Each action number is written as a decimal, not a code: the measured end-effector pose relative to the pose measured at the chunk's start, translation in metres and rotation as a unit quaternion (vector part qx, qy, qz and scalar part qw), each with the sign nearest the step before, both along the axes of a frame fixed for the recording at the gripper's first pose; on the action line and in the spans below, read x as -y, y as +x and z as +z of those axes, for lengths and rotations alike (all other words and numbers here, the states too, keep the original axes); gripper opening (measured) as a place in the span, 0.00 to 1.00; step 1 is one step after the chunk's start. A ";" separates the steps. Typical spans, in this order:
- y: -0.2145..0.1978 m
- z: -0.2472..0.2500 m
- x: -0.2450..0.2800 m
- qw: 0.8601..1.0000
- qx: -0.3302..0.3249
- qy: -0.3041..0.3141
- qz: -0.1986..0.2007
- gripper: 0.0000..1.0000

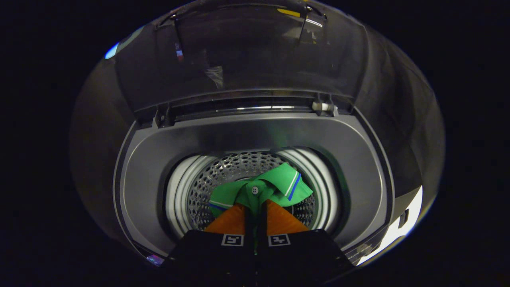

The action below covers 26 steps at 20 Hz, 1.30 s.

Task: Put the clothes into the washing machine and then close the washing machine lid.

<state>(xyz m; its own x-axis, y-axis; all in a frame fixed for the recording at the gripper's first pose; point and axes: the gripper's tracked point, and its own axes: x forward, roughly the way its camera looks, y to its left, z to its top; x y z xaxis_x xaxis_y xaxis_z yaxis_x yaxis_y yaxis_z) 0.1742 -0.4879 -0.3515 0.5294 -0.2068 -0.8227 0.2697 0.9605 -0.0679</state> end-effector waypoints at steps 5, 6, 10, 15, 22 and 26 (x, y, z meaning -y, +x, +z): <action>0.003 -0.014 -0.003 1.000 -0.022 0.014 0.015 0.08; 0.002 -0.018 -0.004 0.999 -0.025 0.013 0.020 0.08; -0.004 -0.027 -0.002 0.998 -0.048 0.002 0.028 0.16; 0.003 -0.020 0.002 0.999 -0.032 0.016 0.021 1.00; 0.025 0.046 0.006 0.998 0.032 -0.014 0.044 1.00; 0.050 0.115 0.000 0.994 0.093 -0.032 0.057 1.00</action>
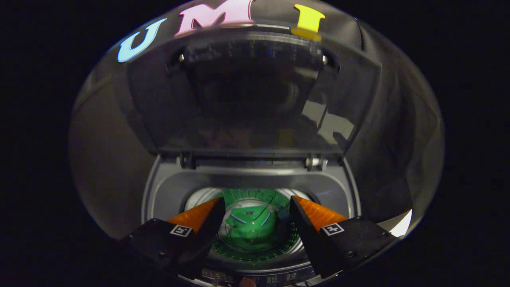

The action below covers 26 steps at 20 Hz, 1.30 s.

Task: Put the clothes into the washing machine and then close the washing machine lid.

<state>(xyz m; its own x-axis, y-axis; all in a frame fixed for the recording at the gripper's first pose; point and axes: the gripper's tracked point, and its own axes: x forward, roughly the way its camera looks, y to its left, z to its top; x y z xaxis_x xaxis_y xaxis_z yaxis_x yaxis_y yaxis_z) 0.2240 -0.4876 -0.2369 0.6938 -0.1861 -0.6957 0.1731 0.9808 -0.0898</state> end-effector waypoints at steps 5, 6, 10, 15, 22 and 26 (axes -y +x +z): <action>0.030 0.088 -0.007 0.997 0.076 -0.017 0.013 1.00; 0.035 0.104 -0.006 0.996 0.089 -0.021 0.015 1.00; 0.052 0.160 -0.003 0.989 0.144 -0.025 0.015 1.00; 0.085 0.207 0.002 0.981 0.193 -0.032 0.014 1.00; 0.140 0.206 0.001 0.979 0.200 -0.032 0.026 1.00; 0.151 0.191 0.001 0.982 0.181 -0.039 0.027 1.00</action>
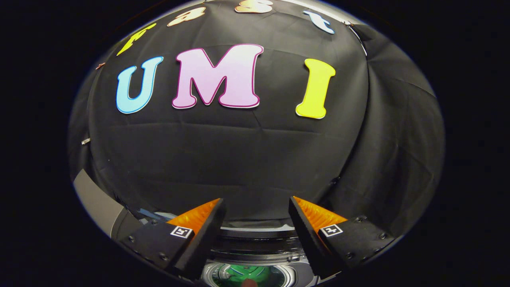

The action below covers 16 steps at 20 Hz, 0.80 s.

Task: Put the clothes into the washing machine and then close the washing machine lid.

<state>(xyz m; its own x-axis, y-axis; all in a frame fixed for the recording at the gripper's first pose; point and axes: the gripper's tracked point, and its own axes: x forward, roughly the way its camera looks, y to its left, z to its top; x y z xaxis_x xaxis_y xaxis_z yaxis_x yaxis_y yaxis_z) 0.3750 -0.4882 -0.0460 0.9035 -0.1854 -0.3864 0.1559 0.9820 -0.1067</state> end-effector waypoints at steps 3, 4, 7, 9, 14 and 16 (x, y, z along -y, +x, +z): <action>0.000 -0.011 -0.001 1.000 -0.020 -0.005 -0.003 1.00; -0.001 -0.015 0.000 1.000 -0.022 0.008 -0.006 1.00; -0.013 -0.016 0.003 0.999 -0.012 0.039 -0.026 1.00; -0.027 -0.016 0.000 0.999 -0.006 0.034 -0.027 1.00; -0.051 -0.015 -0.004 0.999 0.006 0.033 -0.021 1.00; -0.062 -0.015 -0.005 0.999 0.009 0.031 -0.020 1.00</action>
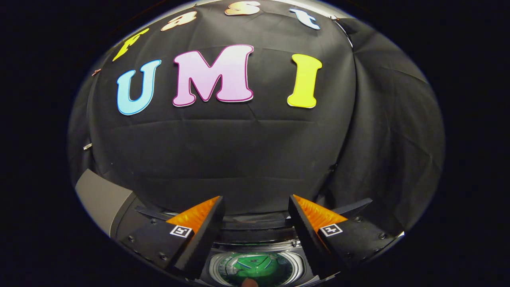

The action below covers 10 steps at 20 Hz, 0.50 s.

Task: Put the clothes into the washing machine and then close the washing machine lid.

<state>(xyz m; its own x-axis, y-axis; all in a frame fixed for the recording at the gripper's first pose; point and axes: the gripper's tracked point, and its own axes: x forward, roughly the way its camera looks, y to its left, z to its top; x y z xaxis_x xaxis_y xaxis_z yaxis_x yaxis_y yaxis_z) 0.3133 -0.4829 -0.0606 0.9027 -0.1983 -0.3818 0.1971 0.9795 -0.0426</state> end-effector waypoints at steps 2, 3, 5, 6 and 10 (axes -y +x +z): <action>-0.010 -0.002 -0.002 1.000 0.001 0.001 0.002 1.00; -0.015 -0.003 -0.003 1.000 0.001 0.002 0.003 1.00; -0.024 -0.006 -0.005 1.000 0.001 0.004 0.007 1.00; -0.030 -0.006 -0.005 1.000 0.004 0.005 0.008 1.00; -0.054 -0.014 -0.009 1.000 0.004 0.010 0.017 1.00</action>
